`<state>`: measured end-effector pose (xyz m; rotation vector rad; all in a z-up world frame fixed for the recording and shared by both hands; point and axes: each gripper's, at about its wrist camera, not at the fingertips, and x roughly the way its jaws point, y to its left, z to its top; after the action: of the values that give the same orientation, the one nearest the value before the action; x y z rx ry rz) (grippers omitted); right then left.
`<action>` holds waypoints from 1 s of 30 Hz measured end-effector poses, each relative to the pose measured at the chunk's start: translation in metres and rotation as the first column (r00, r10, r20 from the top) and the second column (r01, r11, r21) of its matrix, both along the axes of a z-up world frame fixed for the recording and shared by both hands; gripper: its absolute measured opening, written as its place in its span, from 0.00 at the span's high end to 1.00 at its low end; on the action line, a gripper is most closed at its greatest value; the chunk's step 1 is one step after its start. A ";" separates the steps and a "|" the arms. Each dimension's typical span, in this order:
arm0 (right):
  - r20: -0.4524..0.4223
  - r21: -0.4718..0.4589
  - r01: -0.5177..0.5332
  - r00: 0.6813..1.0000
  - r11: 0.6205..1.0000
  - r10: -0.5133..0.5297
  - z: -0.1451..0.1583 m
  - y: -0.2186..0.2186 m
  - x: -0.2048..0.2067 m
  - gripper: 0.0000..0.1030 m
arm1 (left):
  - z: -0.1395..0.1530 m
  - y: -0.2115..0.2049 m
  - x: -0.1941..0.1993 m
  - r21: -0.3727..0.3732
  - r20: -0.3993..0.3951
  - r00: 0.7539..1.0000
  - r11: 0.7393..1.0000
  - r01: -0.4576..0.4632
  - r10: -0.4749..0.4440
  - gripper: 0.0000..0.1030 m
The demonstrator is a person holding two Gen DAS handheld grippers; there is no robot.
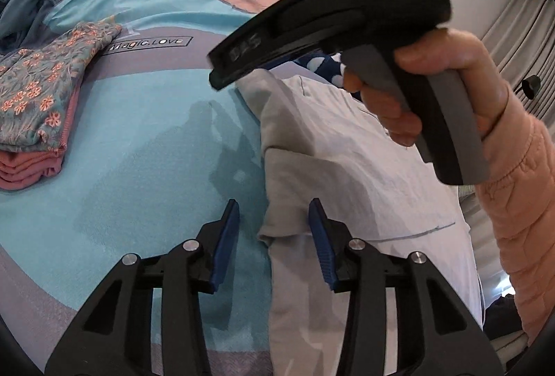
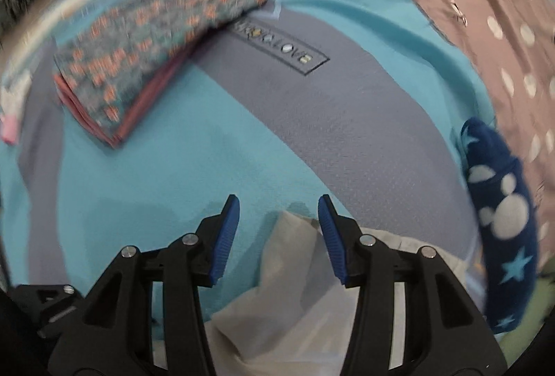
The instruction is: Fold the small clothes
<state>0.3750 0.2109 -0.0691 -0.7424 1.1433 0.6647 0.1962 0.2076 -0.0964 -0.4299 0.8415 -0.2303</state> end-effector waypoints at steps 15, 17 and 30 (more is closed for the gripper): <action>0.047 0.206 0.212 0.973 0.955 -0.226 -0.004 -0.013 0.040 1.00 | 0.006 -0.028 -0.022 0.223 0.030 0.999 0.975 0.004 -0.011 0.96; 0.047 0.260 0.249 0.962 0.933 -0.270 0.006 -0.027 0.046 0.96 | 0.004 -0.023 -0.024 0.209 0.032 0.999 0.978 0.005 -0.012 0.96; -0.076 0.474 0.474 0.862 0.742 -0.502 0.034 -0.330 -0.110 0.65 | 0.036 -0.028 -0.037 0.079 0.181 0.981 0.996 0.052 -0.066 0.89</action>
<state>0.2650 -0.1186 -0.0347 -0.0172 1.0032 0.4407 0.1593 0.1795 -0.0603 -0.3096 0.6795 -0.2887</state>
